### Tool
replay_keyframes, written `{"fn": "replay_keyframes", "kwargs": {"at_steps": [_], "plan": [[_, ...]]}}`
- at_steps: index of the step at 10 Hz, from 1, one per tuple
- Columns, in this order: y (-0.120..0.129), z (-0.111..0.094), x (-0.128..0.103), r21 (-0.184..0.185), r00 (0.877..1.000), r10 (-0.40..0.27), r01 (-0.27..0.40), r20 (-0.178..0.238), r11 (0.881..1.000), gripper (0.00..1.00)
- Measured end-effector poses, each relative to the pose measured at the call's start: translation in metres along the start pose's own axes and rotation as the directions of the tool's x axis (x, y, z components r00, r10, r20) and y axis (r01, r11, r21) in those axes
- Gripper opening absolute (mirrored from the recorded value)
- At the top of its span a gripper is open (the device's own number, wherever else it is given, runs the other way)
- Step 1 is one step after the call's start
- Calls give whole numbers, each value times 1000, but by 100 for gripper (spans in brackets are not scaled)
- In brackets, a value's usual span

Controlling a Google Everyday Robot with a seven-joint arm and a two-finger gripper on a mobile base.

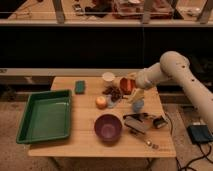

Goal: Place grapes in purple bowl

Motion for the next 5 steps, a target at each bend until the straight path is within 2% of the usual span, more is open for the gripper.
{"fn": "replay_keyframes", "kwargs": {"at_steps": [5], "plan": [[0,1,1,1,1000,-1,1,0,1000,80]]}}
